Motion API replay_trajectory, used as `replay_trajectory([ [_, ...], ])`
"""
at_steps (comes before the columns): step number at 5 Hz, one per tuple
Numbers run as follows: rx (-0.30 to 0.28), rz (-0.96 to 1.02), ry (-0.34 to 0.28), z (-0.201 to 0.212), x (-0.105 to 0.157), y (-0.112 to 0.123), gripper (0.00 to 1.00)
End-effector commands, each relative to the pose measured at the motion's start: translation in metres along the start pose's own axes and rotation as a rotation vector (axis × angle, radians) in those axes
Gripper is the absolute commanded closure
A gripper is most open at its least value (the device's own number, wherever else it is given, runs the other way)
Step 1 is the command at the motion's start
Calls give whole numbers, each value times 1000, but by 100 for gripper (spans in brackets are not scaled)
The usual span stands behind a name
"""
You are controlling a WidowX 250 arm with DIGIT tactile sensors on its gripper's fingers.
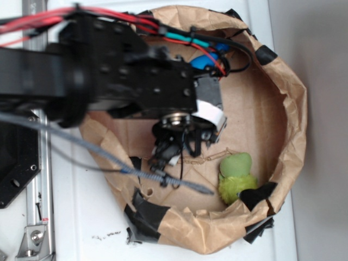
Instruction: Grab the red paper.
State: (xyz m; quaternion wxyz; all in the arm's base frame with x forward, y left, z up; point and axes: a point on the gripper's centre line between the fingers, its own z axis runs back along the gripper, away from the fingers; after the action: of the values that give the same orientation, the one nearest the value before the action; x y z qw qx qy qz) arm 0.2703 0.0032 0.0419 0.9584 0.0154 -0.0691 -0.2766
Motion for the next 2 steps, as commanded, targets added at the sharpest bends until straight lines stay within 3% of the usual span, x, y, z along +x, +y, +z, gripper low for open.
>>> replay_trajectory([
  [1,4,7,6,-18,35,21,0],
  [2,14,61,23,-17,34,26,100],
])
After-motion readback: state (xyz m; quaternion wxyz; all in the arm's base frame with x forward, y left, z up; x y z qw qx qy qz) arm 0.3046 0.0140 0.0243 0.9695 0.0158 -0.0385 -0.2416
